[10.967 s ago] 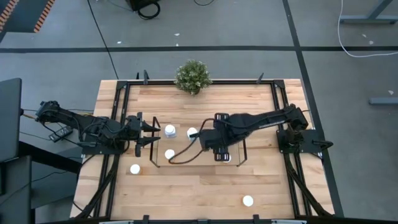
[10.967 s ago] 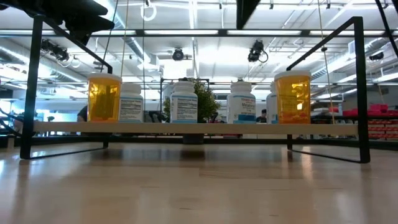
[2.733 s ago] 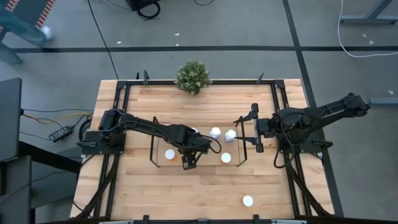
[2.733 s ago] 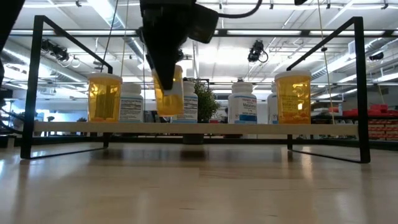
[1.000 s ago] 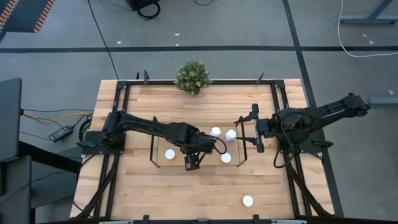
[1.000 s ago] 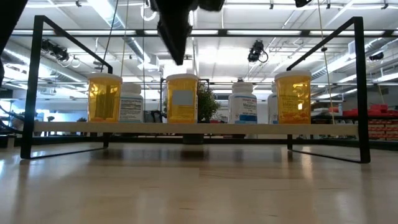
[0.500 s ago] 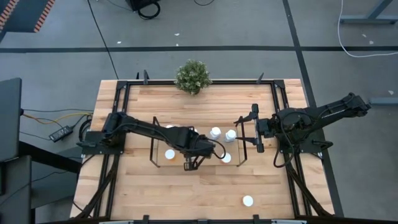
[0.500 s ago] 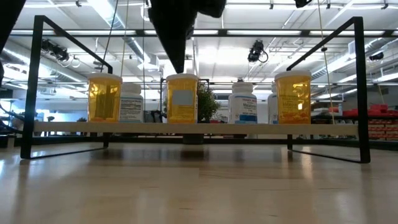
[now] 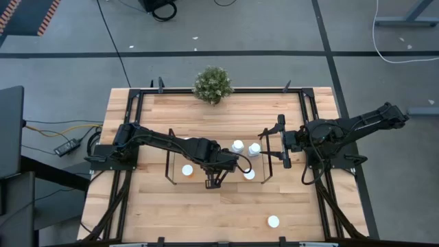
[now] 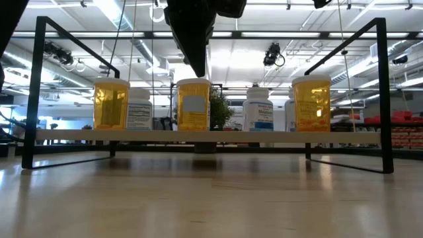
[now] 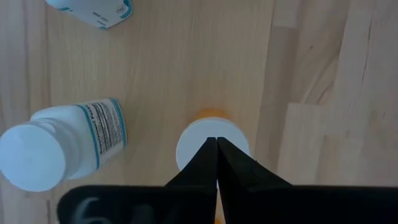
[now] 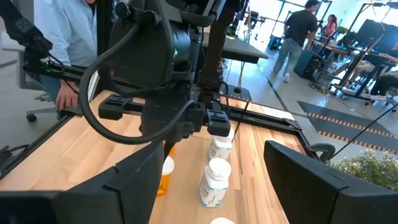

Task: Pick and place medicine bottles onto shelf by color
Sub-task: Put the left orange pill bottle on the shelf

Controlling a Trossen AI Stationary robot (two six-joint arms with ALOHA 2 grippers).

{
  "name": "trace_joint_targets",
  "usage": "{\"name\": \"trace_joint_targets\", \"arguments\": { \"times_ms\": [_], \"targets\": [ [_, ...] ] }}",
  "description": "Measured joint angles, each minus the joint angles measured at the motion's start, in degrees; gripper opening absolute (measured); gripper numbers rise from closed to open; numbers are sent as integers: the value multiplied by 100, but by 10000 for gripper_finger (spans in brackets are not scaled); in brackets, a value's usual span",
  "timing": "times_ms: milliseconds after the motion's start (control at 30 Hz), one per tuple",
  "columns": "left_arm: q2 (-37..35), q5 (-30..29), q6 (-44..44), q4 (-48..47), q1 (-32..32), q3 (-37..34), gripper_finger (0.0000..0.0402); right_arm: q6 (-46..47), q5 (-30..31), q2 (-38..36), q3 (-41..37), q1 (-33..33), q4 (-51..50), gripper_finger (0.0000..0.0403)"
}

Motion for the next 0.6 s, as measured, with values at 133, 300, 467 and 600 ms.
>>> {"name": "trace_joint_targets", "arguments": {
  "times_ms": [133, 300, 467, 600],
  "targets": [
    [21, -2, 4, 3, -20, 0, 6, 1, 0, 0, 0, 0, 0, 284],
    [201, 78, 108, 62, 1, 17, 3, 2, 0, 0, 0, 0, -3, 284],
    [306, 176, 151, 116, 27, 37, 4, 28, 0, 2, -2, 1, -60, 284],
    [286, 202, 149, 106, 35, 26, 4, 31, 0, 2, -2, 2, -72, 284]
  ]
}}
